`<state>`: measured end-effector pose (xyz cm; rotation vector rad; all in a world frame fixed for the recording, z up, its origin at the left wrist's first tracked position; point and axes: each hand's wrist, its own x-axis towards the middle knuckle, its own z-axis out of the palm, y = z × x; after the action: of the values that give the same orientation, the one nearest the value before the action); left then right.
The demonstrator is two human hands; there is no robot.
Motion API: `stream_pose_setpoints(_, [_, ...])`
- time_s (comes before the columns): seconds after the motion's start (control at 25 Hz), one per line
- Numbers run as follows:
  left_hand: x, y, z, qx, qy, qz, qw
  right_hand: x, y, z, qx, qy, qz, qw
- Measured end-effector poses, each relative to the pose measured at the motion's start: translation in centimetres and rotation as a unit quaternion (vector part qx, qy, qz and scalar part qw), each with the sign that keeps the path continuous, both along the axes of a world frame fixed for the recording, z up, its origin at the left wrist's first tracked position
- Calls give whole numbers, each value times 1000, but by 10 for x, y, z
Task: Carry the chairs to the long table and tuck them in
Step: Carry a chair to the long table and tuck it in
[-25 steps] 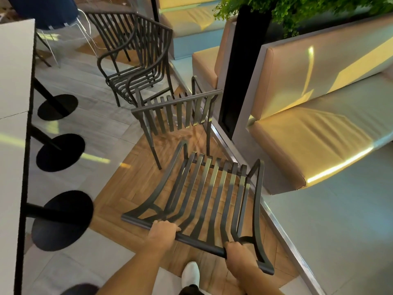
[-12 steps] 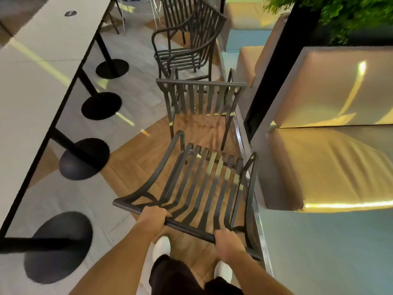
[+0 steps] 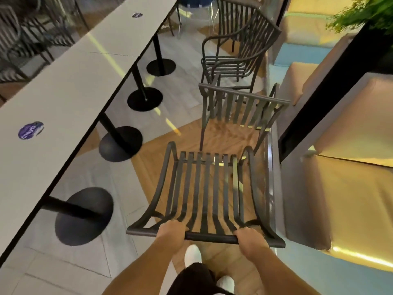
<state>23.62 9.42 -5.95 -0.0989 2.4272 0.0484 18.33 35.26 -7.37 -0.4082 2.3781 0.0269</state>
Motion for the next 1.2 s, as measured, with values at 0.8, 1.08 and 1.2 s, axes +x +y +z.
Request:
stream_pose_setpoints(0.8, [13,110,18,3,14,335,942,-141,9,5,22,-10,361,932])
stream_pose_setpoints(1.08, [40,172,1,-2,-16,449,893,-150,6,15,43,-46,457,887])
stream_pose_setpoints(1.2, [51,182,1,-9,-25,488,872,-145,-7,17,38,-48,487,871])
